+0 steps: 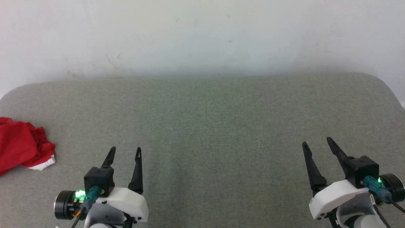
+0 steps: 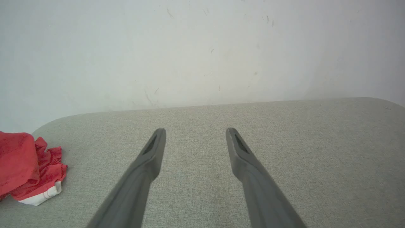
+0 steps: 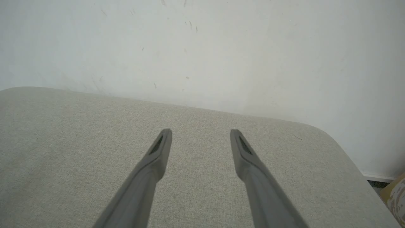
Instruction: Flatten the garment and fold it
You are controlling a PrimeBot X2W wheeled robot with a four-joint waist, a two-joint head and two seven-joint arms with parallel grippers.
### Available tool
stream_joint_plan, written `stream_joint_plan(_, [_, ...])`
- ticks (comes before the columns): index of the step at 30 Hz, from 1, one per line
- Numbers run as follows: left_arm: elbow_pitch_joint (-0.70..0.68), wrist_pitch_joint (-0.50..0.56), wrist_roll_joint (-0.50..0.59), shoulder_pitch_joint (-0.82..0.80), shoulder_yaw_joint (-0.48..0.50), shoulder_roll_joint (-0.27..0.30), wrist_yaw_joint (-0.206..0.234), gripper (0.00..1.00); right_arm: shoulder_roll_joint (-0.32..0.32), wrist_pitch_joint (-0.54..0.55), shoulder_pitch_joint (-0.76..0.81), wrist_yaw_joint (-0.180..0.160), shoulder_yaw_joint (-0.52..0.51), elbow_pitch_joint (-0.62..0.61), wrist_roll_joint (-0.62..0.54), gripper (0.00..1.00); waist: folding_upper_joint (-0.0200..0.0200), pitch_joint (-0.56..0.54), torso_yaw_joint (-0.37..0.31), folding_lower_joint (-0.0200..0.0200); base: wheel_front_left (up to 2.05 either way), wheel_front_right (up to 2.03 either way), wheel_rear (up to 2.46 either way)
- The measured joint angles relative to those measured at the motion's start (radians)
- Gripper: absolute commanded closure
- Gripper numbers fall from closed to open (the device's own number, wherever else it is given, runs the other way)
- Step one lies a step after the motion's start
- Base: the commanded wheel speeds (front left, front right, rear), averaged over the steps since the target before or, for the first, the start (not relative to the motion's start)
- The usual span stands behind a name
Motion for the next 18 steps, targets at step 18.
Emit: stream_joint_plan(18, [0.000, -0.035, -0.043, 0.000, 0.002, 0.000, 0.001, 0.00, 0.000, -0.019, 0.004, 0.000, -0.008, -0.005, 0.011, 0.00, -0.0001, 0.004, 0.065, 0.0000, 0.00, 0.00, 0.00])
